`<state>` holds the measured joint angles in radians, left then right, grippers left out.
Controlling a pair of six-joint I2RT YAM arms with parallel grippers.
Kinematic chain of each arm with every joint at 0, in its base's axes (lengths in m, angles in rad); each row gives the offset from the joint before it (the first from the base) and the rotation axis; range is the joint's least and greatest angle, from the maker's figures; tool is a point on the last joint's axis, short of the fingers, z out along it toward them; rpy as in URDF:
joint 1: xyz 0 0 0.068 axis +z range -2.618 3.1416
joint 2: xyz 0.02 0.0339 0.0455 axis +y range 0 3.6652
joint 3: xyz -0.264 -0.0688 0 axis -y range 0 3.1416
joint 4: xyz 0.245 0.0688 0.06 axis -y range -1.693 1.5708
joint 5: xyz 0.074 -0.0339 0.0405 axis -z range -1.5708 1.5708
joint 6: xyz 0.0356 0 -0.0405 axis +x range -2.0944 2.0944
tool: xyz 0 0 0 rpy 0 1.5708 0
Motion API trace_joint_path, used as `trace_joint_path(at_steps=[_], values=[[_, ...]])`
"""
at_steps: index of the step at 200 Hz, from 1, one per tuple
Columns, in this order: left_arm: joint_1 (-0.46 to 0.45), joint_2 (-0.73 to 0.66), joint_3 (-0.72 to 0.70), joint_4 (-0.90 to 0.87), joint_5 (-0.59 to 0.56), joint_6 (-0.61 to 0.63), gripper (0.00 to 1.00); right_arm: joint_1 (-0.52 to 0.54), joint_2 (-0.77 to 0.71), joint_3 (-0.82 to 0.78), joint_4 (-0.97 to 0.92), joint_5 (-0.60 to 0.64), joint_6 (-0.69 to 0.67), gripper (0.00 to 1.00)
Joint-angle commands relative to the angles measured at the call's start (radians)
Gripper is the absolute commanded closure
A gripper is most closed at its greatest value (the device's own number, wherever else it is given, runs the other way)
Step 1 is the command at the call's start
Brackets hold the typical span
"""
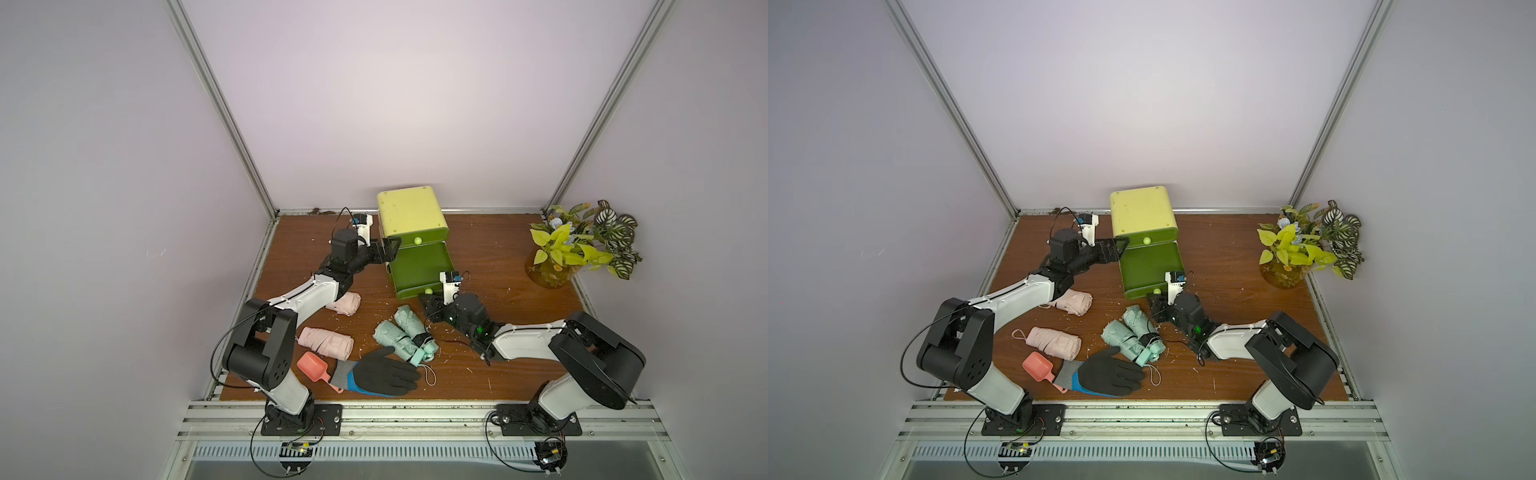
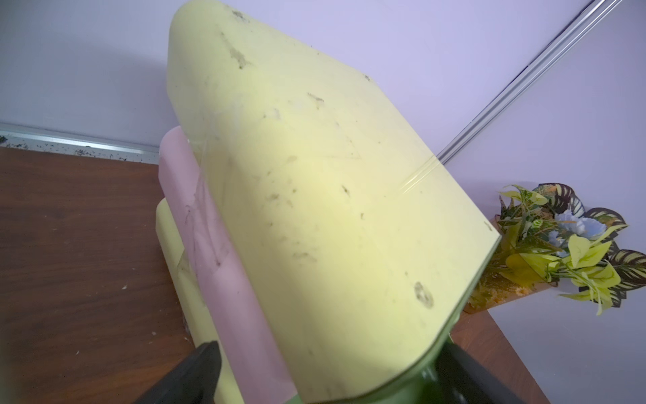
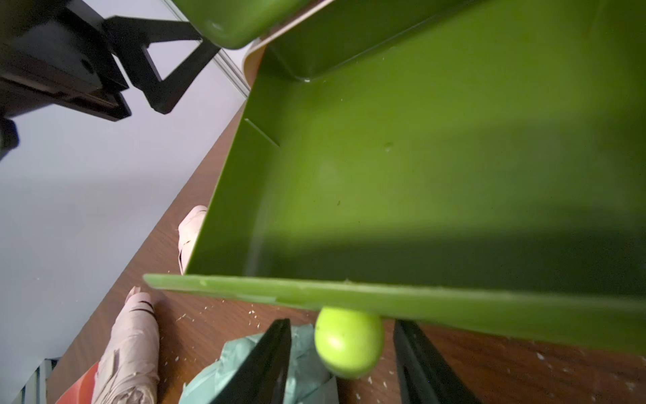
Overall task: Place the umbrella in the drawer by color
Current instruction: Open the drawer in the storage box, then pick up the umbrella from the center of the board.
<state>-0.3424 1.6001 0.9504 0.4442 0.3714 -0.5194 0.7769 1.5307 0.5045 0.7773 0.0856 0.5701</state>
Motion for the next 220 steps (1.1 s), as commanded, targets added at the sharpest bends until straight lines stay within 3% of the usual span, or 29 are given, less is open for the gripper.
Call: trace_joint_path(at_steps=[1,47,124,172,197,203,207,220], values=[[-0.010,-0.068,-0.036,-0.021,-0.024,-0.006,0.00,-0.008,-0.114,0.059,-0.243,-0.068,-0.158,0.40],[-0.011,-0.223,-0.175,-0.006,-0.039,-0.067,0.00,0.003,-0.279,0.027,-0.539,-0.211,-0.247,0.35],[-0.016,-0.546,-0.408,-0.038,-0.100,-0.129,0.00,0.029,-0.223,-0.086,-0.345,-0.375,-0.319,0.27],[-0.025,-0.601,-0.448,-0.059,-0.108,-0.137,0.00,0.043,-0.124,-0.068,-0.301,-0.398,-0.340,0.26],[-0.033,-0.605,-0.453,-0.059,-0.114,-0.138,0.00,0.064,-0.093,-0.053,-0.326,-0.373,-0.340,0.21],[-0.035,-0.604,-0.452,-0.059,-0.116,-0.137,0.00,0.069,-0.086,-0.052,-0.330,-0.372,-0.340,0.15],[-0.036,-0.603,-0.452,-0.060,-0.116,-0.136,0.00,0.074,-0.080,-0.051,-0.332,-0.372,-0.340,0.02],[-0.041,-0.603,-0.450,-0.059,-0.117,-0.135,0.00,0.088,-0.069,-0.047,-0.341,-0.372,-0.338,0.01]])
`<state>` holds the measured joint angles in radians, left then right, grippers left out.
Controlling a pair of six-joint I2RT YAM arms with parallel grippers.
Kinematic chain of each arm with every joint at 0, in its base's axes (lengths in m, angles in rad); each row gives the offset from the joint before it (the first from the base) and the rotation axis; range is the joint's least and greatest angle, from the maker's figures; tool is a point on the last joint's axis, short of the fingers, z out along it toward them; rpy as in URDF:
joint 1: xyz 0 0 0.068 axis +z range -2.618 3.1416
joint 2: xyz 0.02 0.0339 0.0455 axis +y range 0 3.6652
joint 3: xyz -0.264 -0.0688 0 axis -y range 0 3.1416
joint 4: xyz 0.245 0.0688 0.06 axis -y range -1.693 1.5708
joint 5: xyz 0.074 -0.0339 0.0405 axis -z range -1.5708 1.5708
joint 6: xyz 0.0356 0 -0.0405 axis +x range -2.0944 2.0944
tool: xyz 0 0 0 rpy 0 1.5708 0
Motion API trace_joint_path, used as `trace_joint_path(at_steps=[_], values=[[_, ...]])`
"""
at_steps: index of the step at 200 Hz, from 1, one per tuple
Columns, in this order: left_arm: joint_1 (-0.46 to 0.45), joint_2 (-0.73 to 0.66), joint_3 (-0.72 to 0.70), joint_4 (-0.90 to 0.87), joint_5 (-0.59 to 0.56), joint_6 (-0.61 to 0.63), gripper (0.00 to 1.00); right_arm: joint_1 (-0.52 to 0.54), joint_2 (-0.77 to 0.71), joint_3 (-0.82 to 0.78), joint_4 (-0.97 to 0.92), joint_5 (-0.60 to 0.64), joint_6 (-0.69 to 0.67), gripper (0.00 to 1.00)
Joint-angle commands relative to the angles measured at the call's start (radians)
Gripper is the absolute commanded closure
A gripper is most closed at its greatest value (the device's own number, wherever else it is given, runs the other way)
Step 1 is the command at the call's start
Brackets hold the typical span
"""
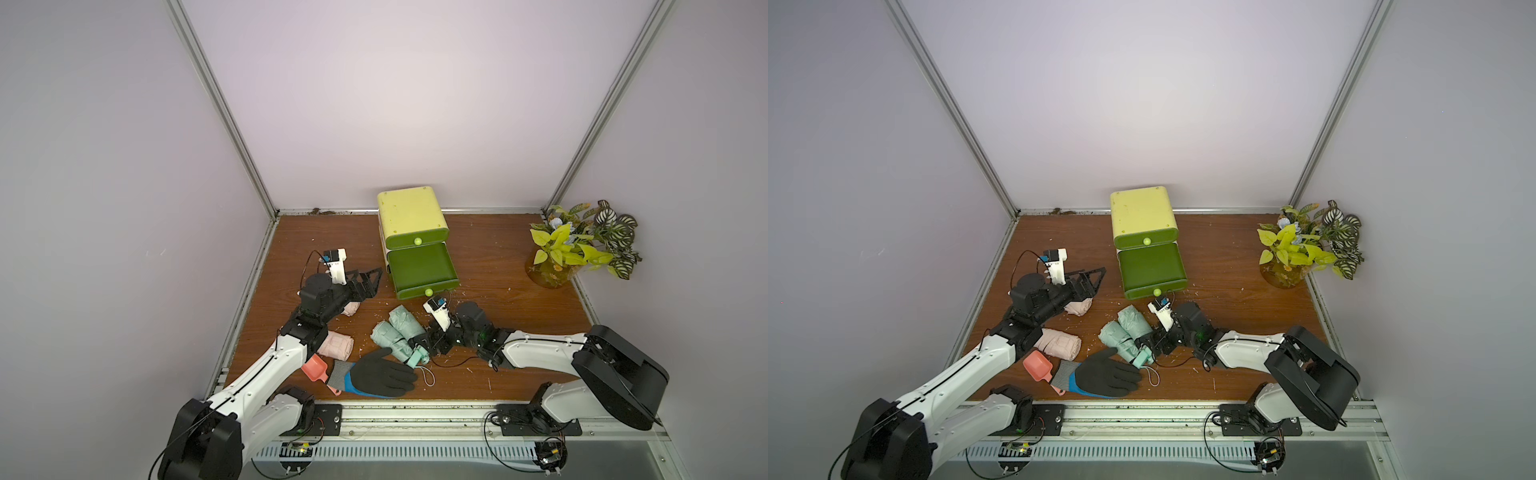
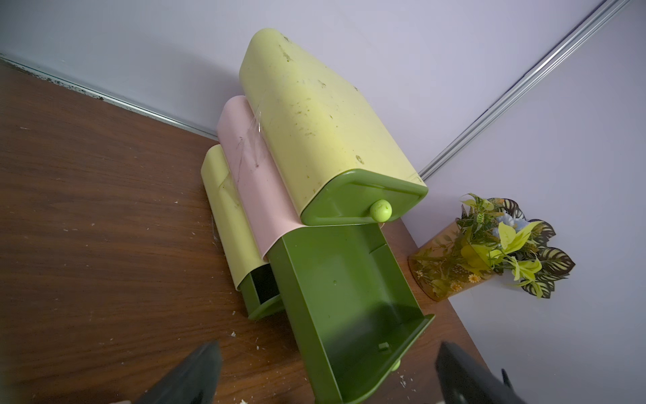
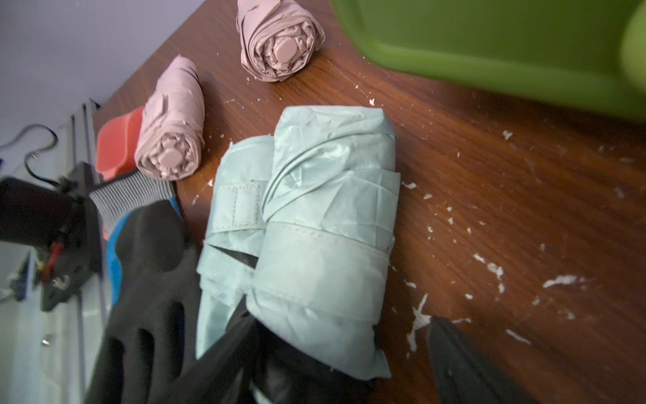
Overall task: Place the umbrella in the drawer by color
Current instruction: Pick up the umbrella from the center of the board, then place the umbrella in the drawer.
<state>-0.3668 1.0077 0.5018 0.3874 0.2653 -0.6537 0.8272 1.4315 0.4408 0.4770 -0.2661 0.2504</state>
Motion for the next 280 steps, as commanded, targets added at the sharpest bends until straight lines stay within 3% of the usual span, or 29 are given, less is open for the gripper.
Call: trace_joint_path(at_steps=[1,34,77,120,177,211,250,280], values=[[-0.017,-0.011,-0.002,-0.002,-0.012,0.000,0.00,0.040,0.032,0.016,-0.042,-0.021,-0.018,0.01],[-0.024,-0.015,-0.005,-0.002,-0.024,0.006,0.00,0.064,0.037,0.014,-0.064,-0.004,-0.010,0.05],[-0.025,-0.020,-0.014,-0.002,-0.026,0.012,0.00,0.065,-0.017,0.015,-0.080,0.051,0.003,0.23],[-0.037,-0.043,-0.025,-0.002,-0.019,0.013,0.01,0.066,-0.207,-0.016,-0.102,0.155,0.002,0.43],[-0.170,-0.115,0.021,-0.041,-0.051,0.064,0.00,0.066,-0.554,-0.055,-0.156,0.213,-0.060,0.48],[-0.231,-0.158,0.047,0.003,-0.040,0.060,0.00,0.066,-0.716,-0.067,-0.066,0.284,-0.065,0.49],[-0.331,-0.109,0.038,0.289,0.105,0.026,0.00,0.066,-0.725,-0.069,0.148,0.376,-0.056,0.50],[-0.405,-0.011,0.100,0.341,0.140,0.024,0.00,0.066,-0.656,-0.035,0.224,0.340,-0.047,0.50]])
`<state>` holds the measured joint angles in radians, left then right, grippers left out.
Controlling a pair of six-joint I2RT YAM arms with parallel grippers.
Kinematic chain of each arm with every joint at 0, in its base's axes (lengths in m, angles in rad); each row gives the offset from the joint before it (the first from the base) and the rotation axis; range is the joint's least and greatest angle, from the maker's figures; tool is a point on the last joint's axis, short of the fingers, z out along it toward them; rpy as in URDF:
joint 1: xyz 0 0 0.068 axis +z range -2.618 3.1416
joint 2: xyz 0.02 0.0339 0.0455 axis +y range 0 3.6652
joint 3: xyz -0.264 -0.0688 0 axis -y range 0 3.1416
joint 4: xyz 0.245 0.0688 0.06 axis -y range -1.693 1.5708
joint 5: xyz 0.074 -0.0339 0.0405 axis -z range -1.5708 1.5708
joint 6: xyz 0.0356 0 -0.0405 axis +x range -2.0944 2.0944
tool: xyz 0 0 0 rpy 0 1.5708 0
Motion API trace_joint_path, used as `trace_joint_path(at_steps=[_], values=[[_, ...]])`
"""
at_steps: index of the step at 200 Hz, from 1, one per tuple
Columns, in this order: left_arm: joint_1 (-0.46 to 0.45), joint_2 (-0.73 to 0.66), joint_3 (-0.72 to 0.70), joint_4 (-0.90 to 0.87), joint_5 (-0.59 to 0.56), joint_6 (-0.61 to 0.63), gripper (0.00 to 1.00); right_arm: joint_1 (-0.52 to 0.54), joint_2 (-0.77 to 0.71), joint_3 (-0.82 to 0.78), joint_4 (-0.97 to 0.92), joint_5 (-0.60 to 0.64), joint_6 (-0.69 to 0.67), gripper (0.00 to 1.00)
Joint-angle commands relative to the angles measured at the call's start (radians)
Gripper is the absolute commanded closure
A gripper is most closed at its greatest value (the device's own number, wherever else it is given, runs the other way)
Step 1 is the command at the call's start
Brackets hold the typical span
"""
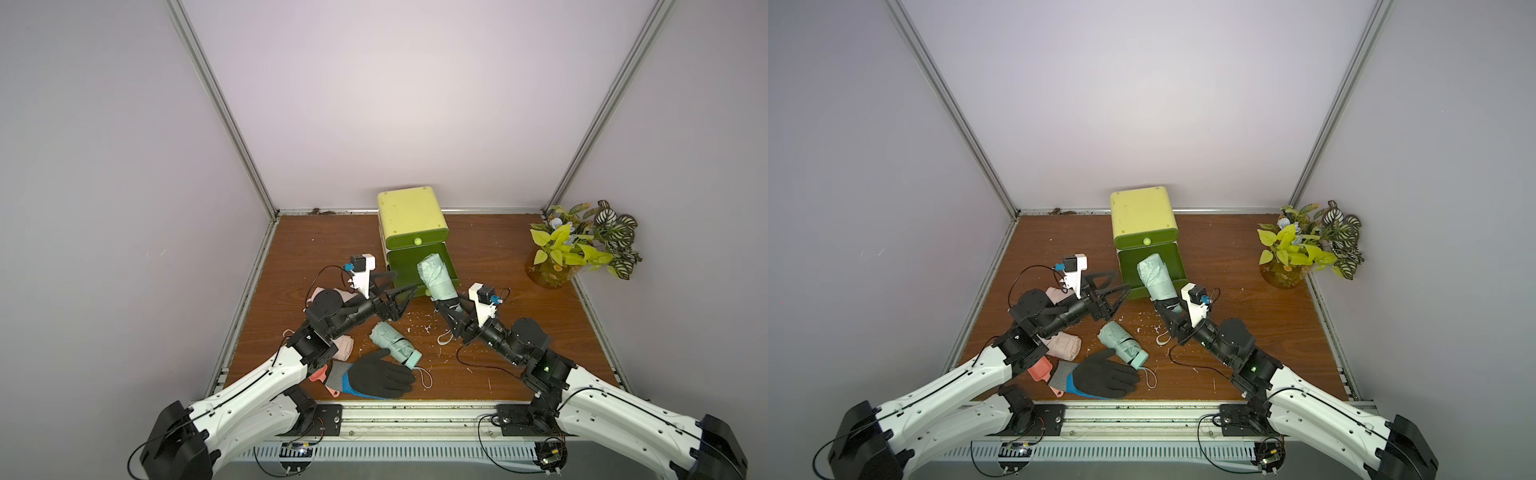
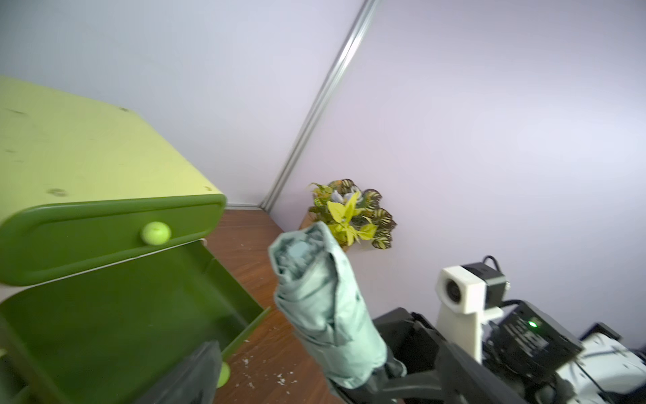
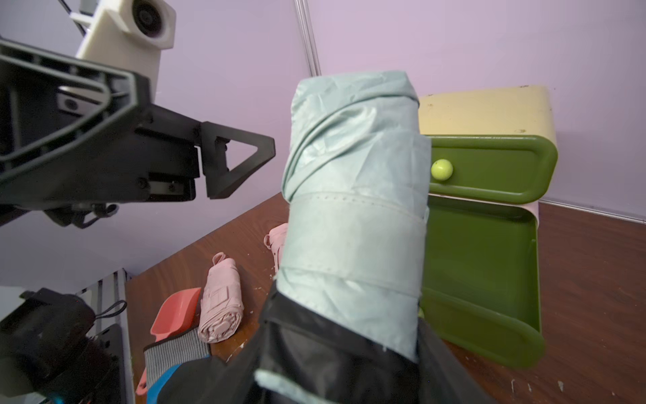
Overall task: Place the umbrella in the drawer by color
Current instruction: Place the umbrella in the drawer.
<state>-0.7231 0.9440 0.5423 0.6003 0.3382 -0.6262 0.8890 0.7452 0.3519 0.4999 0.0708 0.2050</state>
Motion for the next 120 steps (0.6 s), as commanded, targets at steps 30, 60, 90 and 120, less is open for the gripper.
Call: trace_joint_path(at_steps=[30,60,90,120], values=[[-0.054,0.118,0.082,0.147,0.019,-0.025,0.01,0.004,0.054,0.048,0.260,-0.025,0.008,0.50],[-0.054,0.176,0.114,0.124,0.012,-0.029,0.04,0.004,0.041,0.032,0.280,-0.048,-0.003,0.50],[-0.054,0.212,0.133,0.073,-0.022,-0.030,0.06,0.004,0.003,0.011,0.296,-0.049,-0.017,0.50],[-0.054,0.226,0.151,0.031,-0.060,-0.019,0.07,0.004,-0.010,-0.003,0.319,-0.070,-0.020,0.50]])
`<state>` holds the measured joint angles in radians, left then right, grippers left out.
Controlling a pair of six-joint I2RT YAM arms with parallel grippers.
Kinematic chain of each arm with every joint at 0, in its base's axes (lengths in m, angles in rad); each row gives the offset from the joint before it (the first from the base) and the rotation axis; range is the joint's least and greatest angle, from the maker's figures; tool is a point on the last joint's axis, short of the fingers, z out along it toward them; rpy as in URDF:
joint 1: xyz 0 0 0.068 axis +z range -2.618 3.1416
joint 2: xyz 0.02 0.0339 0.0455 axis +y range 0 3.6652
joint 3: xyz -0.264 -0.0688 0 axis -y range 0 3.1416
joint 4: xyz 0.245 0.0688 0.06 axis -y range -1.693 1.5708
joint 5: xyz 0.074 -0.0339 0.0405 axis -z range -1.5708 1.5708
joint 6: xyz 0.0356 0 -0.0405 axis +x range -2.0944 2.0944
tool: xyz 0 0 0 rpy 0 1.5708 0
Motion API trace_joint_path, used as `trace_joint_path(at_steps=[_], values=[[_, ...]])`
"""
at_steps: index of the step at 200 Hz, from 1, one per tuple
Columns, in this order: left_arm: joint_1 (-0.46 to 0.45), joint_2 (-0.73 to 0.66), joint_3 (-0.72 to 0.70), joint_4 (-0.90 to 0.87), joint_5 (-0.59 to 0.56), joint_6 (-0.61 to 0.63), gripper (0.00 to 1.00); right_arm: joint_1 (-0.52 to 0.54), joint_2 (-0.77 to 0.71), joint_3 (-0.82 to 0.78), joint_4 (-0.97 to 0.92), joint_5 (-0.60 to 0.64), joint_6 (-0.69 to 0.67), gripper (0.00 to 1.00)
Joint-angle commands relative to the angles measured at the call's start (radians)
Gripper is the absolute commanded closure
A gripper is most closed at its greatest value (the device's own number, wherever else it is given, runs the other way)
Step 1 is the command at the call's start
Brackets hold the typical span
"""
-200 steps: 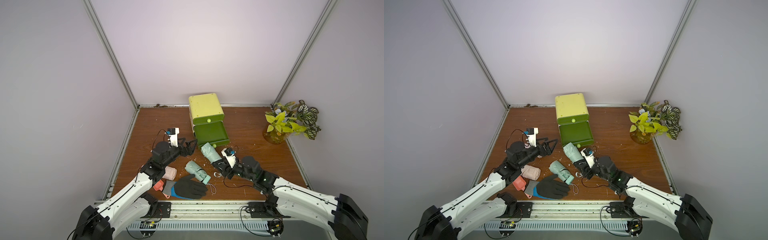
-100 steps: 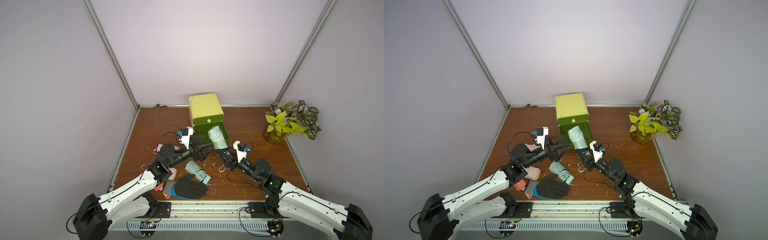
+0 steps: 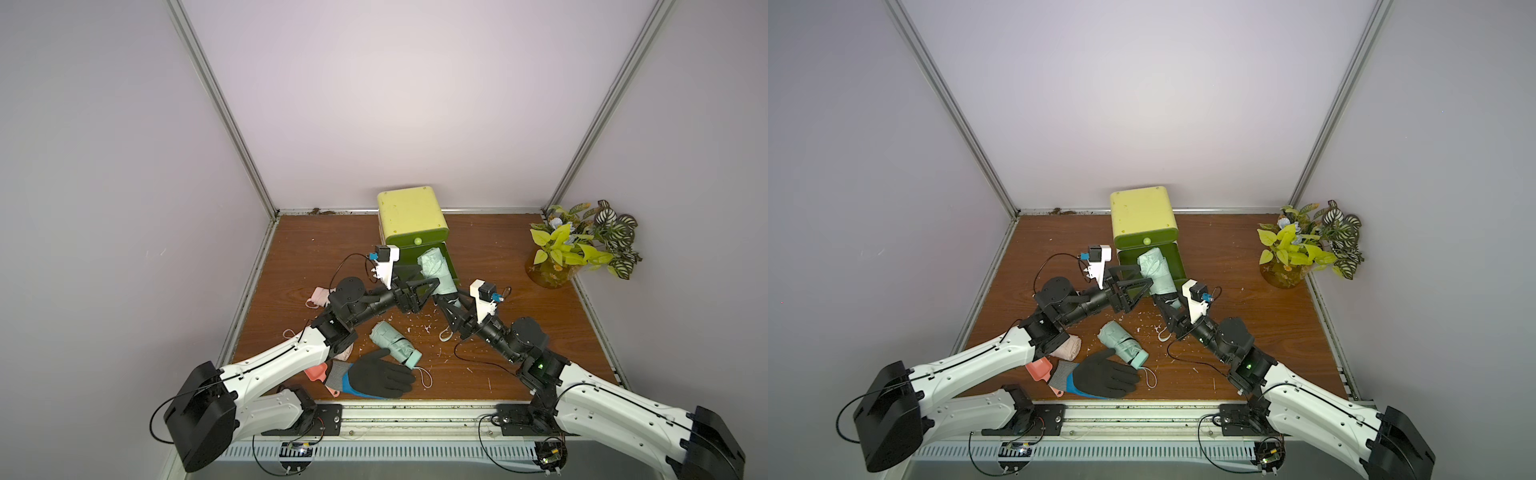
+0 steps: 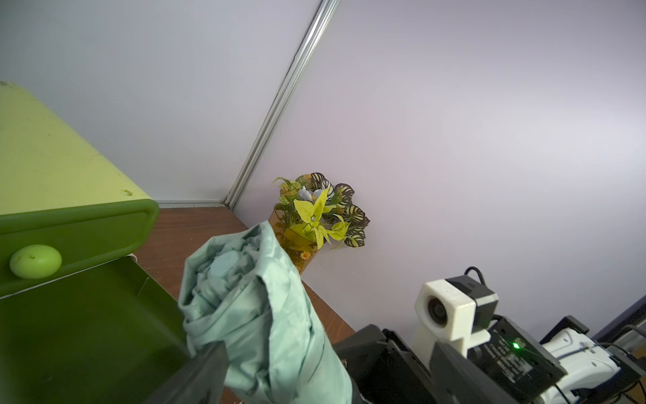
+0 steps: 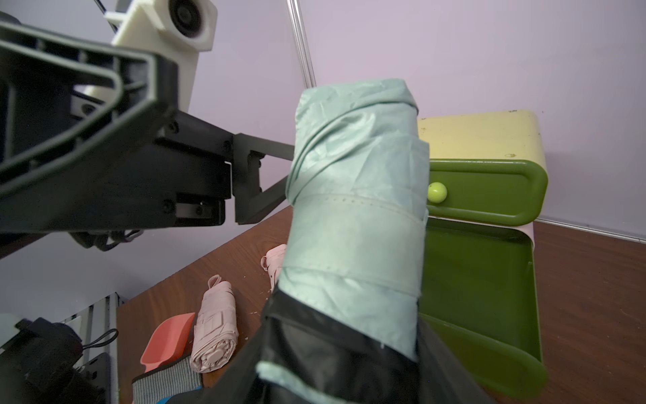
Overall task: Place the umbrella in the drawer by color
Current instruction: Place the umbrella in the drawer.
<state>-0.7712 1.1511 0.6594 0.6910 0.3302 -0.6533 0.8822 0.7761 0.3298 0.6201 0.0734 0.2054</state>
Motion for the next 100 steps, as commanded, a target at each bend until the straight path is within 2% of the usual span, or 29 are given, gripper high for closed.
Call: trace_joint_path(at_steps=[1,68,100], values=[[-0.006,0.019,0.035,-0.062,-0.054,0.009,0.07,0.011,-0.040,0.019,0.199,-0.073,-0.020,0.50],[-0.006,0.025,0.057,-0.146,-0.160,0.013,0.07,0.011,-0.091,-0.013,0.217,-0.067,-0.031,0.50],[-0.005,0.038,0.044,-0.024,-0.076,-0.024,0.09,0.011,-0.076,-0.018,0.222,-0.073,-0.032,0.49]])
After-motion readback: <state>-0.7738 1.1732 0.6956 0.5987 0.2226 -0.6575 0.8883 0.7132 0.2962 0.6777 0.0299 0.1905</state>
